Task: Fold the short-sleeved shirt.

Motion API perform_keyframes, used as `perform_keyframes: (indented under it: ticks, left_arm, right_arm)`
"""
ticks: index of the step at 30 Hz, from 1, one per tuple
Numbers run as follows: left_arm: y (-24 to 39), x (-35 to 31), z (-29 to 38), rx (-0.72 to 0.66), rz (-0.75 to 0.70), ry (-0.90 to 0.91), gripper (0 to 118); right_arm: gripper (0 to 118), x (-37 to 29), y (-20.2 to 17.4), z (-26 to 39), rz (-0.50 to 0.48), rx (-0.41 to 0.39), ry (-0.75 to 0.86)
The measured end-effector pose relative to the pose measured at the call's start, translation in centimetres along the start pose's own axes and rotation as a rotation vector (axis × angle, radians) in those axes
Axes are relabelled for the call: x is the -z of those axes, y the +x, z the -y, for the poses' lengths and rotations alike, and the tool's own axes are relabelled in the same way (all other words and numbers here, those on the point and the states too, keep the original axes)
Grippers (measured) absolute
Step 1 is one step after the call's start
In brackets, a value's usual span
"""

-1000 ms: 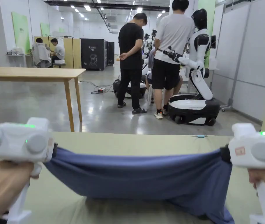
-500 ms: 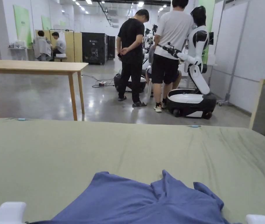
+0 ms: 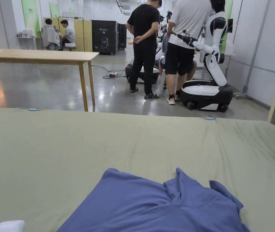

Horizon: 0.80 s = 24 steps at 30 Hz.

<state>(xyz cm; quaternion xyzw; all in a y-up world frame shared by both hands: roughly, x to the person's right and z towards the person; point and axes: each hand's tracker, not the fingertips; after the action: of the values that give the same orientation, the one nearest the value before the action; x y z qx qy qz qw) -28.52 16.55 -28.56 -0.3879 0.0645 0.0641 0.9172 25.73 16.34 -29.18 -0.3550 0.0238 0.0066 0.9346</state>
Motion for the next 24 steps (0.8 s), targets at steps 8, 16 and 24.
perform_keyframes:
  ticks: [8, 16, 24]
  left_arm:
    - [0.0, -2.0, 0.8, -0.045, -0.052, 0.096, 113]
    - [3.4, -9.6, 3.9, -0.069, -0.076, 0.385, 0]
    - [1.0, -6.8, 4.2, -0.058, -0.065, 0.184, 0]
  right_arm:
    - [115, -2.4, -0.1, 0.3, 0.035, 0.053, 0.130]
    - [1, -7.7, -5.8, 2.2, 0.100, 0.031, 0.349]
    - [1, -7.6, -8.9, 3.3, 0.013, -0.004, 0.308]
